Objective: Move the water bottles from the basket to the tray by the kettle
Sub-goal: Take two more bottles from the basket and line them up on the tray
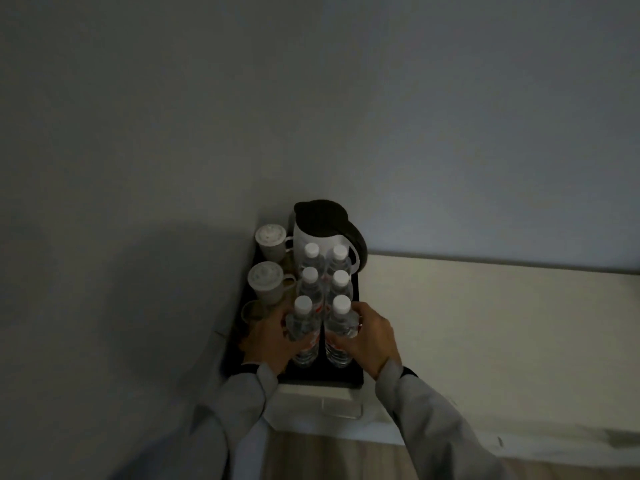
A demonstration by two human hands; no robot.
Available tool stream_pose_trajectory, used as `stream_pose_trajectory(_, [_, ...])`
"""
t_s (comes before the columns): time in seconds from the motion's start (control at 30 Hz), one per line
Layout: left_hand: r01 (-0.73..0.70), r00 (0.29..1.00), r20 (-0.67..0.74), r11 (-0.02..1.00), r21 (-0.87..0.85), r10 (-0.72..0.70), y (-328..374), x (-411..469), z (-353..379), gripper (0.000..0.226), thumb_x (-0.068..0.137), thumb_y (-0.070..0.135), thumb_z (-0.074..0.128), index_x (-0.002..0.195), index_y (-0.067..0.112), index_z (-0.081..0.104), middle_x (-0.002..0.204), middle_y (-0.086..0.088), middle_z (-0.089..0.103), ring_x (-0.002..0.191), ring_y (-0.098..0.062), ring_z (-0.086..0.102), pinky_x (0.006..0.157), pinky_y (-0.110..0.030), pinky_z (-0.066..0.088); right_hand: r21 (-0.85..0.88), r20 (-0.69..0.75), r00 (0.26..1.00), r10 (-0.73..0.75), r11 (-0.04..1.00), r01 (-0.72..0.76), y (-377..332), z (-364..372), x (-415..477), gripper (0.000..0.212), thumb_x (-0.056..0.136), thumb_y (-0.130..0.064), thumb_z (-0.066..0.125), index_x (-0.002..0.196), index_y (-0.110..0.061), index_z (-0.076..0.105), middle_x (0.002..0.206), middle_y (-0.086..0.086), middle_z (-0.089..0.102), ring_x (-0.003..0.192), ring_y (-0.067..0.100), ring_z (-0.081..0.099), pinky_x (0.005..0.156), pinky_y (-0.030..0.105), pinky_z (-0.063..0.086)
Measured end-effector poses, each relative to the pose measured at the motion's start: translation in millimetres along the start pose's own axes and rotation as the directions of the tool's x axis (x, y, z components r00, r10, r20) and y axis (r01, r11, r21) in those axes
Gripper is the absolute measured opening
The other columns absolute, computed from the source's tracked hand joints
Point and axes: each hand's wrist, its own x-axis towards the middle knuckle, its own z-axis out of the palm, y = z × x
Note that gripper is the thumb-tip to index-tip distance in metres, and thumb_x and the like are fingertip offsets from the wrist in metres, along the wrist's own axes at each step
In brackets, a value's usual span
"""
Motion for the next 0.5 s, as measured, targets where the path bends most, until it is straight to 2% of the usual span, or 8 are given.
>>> stream_pose_trajectory(0.1, [0.003, 1.000, 0.008, 1.000, -0.016, -0.003, -2, 3, 2, 0.062, 0.054, 0.062, 0.081, 0.109, 0.058, 0.054, 0.111, 0.016, 0.067, 0.106, -0.011, 0.064, 0.087, -0.043, 0.057, 0.003, -0.009, 1.000, 0.006, 1.000, -0.006, 1, 7, 2, 0.055, 0.069, -0.052, 0.081, 0.112, -0.024, 0.061, 0.109, 0.000, 0.073, 0.099, 0.022, 0.068, 0.082, 0.036, 0.056])
stream_pose_trajectory(0.23, [0.022, 1.000, 0.000, 1.000, 0.000, -0.022, -6, 9, 5, 0.068, 0.053, 0.059, 0.081, 0.113, 0.032, 0.061, 0.111, 0.005, 0.069, 0.104, -0.017, 0.065, 0.085, -0.047, 0.057, 0.010, -0.027, 1.000, 0.008, 1.000, -0.008, 6, 14, 6, 0.058, 0.069, -0.048, 0.083, 0.116, -0.021, 0.061, 0.112, 0.002, 0.072, 0.102, 0.023, 0.068, 0.085, 0.037, 0.056])
stream_pose_trajectory(0.37, [0.011, 1.000, 0.011, 0.999, 0.031, -0.011, -11, 13, 6, 0.060, 0.056, 0.058, 0.082, 0.108, 0.045, 0.056, 0.111, 0.005, 0.070, 0.103, -0.018, 0.065, 0.086, -0.047, 0.056, 0.009, -0.046, 0.999, 0.028, 1.000, -0.027, 14, 18, 9, 0.057, 0.069, -0.051, 0.082, 0.115, -0.024, 0.060, 0.110, -0.001, 0.073, 0.101, 0.021, 0.068, 0.081, 0.029, 0.052])
stream_pose_trajectory(0.5, [-0.003, 1.000, 0.016, 1.000, -0.013, 0.003, -18, 14, 10, 0.057, 0.056, 0.058, 0.083, 0.105, 0.055, 0.054, 0.111, 0.008, 0.070, 0.105, -0.015, 0.066, 0.088, -0.046, 0.056, 0.052, -0.055, 0.998, 0.032, 0.998, -0.029, 20, 22, 10, 0.063, 0.066, -0.056, 0.082, 0.117, -0.027, 0.059, 0.111, -0.004, 0.071, 0.102, 0.017, 0.067, 0.085, 0.033, 0.055])
